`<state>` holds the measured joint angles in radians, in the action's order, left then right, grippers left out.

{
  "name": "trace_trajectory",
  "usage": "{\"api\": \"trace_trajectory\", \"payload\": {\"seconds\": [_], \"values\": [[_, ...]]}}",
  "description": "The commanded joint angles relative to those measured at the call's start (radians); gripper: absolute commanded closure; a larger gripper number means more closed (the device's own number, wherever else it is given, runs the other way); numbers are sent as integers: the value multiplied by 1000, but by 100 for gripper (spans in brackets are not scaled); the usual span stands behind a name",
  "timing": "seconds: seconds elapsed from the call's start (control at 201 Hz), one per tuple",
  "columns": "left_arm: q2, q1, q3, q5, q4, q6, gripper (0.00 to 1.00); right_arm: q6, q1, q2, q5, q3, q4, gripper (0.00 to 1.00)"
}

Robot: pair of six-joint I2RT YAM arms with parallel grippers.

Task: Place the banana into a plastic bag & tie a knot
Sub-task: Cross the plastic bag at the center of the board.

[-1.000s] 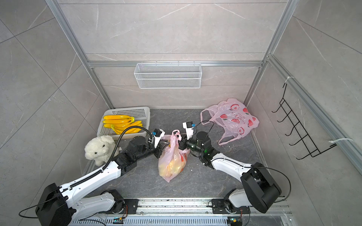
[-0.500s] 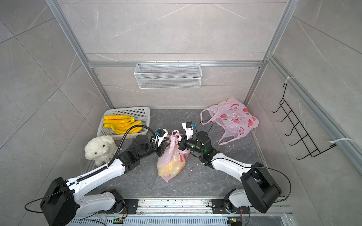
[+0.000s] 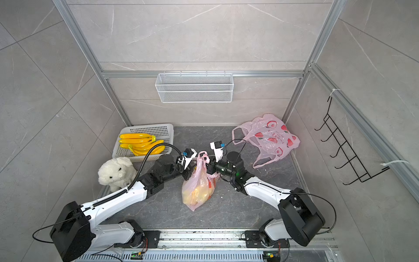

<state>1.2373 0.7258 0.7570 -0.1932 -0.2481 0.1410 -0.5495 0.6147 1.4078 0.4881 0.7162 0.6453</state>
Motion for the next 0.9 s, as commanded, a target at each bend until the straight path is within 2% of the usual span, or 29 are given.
{"api": "trace_trajectory", "payload": {"seconds": [0.0, 0.224, 0.318, 0.473, 0.707, 0.891], "values": [[-20, 4, 41, -8, -56, 9, 99, 33, 2, 1, 29, 27, -37, 100], [-45, 4, 19, 39, -48, -1, 100, 77, 2, -34, -7, 26, -104, 100], [-59, 5, 3, 49, -34, -8, 100, 110, 2, -80, -67, 14, -165, 84], [-89, 4, -32, 53, -22, -21, 100, 185, -1, -182, -191, 2, -304, 64], [-114, 4, -57, 56, -6, -28, 100, 260, -2, -292, -295, 3, -488, 56], [-117, 4, -56, 51, 4, -35, 100, 309, 0, -408, -200, 4, -595, 46]]}}
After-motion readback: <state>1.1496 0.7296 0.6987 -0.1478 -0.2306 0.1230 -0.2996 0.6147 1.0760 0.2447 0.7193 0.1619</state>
